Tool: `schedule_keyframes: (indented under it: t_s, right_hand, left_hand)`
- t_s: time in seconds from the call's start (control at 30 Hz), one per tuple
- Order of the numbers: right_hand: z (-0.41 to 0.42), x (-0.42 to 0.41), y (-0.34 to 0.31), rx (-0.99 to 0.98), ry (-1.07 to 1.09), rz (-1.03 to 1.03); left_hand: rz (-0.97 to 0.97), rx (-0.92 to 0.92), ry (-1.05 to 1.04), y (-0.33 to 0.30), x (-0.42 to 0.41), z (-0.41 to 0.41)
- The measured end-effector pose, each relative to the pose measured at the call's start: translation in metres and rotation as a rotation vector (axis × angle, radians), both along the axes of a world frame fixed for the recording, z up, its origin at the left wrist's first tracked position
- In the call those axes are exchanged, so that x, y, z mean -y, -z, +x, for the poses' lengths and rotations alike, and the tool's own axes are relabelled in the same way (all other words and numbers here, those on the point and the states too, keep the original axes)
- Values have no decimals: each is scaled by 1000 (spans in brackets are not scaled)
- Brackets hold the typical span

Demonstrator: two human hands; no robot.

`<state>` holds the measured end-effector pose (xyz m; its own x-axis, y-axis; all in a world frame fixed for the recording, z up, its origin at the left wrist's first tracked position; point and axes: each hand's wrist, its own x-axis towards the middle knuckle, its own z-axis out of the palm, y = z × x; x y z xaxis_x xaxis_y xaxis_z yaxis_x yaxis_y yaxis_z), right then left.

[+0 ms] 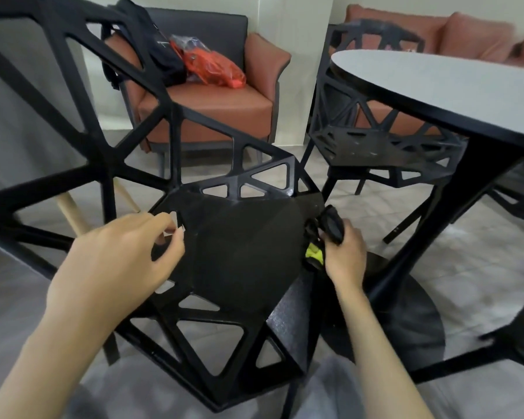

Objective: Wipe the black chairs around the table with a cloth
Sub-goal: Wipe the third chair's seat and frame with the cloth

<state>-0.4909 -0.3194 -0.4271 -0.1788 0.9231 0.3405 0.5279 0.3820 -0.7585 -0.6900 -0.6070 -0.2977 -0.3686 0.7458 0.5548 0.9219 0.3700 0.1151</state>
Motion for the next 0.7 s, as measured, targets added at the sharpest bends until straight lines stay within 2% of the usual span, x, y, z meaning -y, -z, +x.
schedule_keyframes:
  t_s: [0.17, 0.43, 0.6, 0.7]
  right_hand:
    - [-35, -96, -12, 127, -76, -20]
    - [-11, -54, 3, 115, -237, 59]
    - [-40, -115, -5, 164, -207, 92]
    - [-61, -150, -14, 59, -163, -32]
  left_hand:
    - [-13, 18, -23, -2, -3, -1]
    - [-3, 103, -69, -3, 2, 5]
    - [-74, 106, -100, -3, -4, 3]
    - [-81, 114, -110, -4, -4, 4]
